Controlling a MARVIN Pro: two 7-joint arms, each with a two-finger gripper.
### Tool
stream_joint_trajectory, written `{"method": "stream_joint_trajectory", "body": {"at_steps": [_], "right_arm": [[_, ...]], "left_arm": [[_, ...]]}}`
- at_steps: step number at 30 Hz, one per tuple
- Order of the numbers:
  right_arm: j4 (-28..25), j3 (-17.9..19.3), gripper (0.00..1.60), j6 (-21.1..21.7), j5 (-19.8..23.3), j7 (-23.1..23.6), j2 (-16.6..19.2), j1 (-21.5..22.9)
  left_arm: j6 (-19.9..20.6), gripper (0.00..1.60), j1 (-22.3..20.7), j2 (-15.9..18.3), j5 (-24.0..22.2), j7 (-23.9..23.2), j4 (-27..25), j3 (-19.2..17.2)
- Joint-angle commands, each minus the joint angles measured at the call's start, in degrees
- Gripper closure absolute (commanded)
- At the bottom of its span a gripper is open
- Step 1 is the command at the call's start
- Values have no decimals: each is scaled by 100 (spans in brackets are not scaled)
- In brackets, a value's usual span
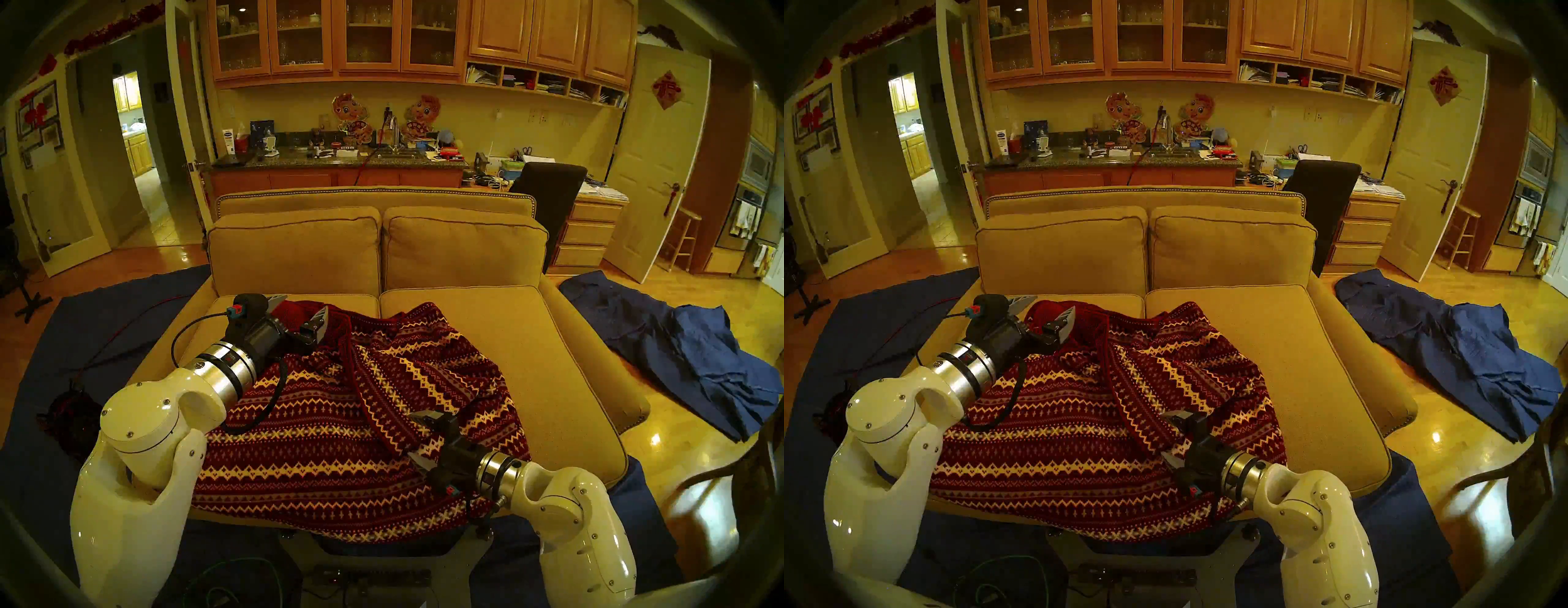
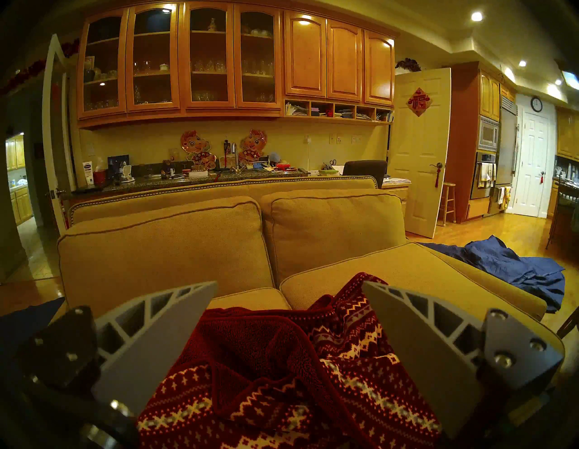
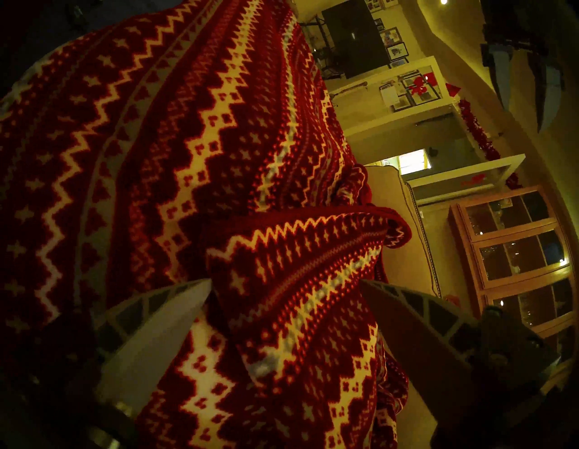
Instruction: Fold the blanket in half twice
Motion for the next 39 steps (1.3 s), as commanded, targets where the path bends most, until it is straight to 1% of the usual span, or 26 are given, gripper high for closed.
{"method": "stream_joint_trajectory", "body": {"at_steps": [1, 6, 8, 10, 12, 14, 17, 19, 24, 27, 28, 29, 31, 32, 33, 34, 35, 36, 37, 38, 39], "right_arm": [[-76, 13, 0, -41, -106, -284, -30, 6], [36, -110, 0, -11, -435, -525, -87, 65], [64, -179, 0, -50, -682, -659, -32, 84], [25, -188, 0, -99, -792, -719, 37, 65], [16, -180, 0, -146, -949, -940, 79, 49], [33, -179, 0, -135, -985, -963, 67, 67], [89, -234, 0, -132, -1165, -1119, 77, 89], [-9, -259, 0, -128, -1256, -1155, 93, 25], [0, -396, 0, -48, -1670, -1425, 124, 0], [10, -455, 0, 10, -1784, -1488, 81, -24], [11, -484, 2, 41, -1818, -1492, 57, -26], [20, -512, 19, 77, -1866, -1509, 41, -23], [31, -539, 31, 120, -1909, -1510, 22, -18], [25, -556, 31, 158, -1952, -1505, 12, -21], [35, -565, 42, 169, -1969, -1517, 7, -17], [37, -589, 45, 209, -2037, -1515, 5, -10], [49, -600, 52, 219, -2056, -1529, 3, -3], [68, -606, 61, 228, -2071, -1552, 3, 10], [78, -612, 73, 238, -2083, -1564, 4, 16], [86, -613, 73, 246, -2090, -1569, -1, 23], [93, -617, 68, 252, -2098, -1568, -3, 32]], "left_arm": [[-2, 0, -15, 3, 4, 5, -54, -13], [-2, 0, -15, 3, 4, 5, -54, -13], [-2, 0, -15, 3, 4, 5, -54, -13], [-2, 0, -15, 3, 4, 5, -54, -13], [-2, 0, -15, 3, 4, 5, -54, -13], [-2, 0, -15, 3, 4, 5, -54, -13], [-2, 0, -15, 3, 4, 5, -54, -13], [-2, 0, -15, 3, 4, 5, -54, -13], [-2, 0, -15, 3, 4, 5, -54, -13], [-2, 0, -15, 3, 4, 5, -54, -13], [-2, 0, -15, 3, 4, 5, -54, -13], [-2, 0, -15, 3, 4, 5, -54, -13], [-2, 0, -15, 3, 4, 5, -54, -13], [-2, 0, -15, 3, 4, 5, -54, -13], [-2, 0, -15, 3, 4, 5, -54, -13], [-2, 0, -15, 3, 4, 5, -54, -13], [-2, 0, -15, 3, 4, 5, -54, -13], [-2, 0, -15, 3, 4, 5, -54, -13], [-2, 0, -15, 3, 4, 5, -54, -13], [-2, 0, -15, 3, 4, 5, -54, -13], [-2, 0, -15, 3, 4, 5, -54, -13]]}}
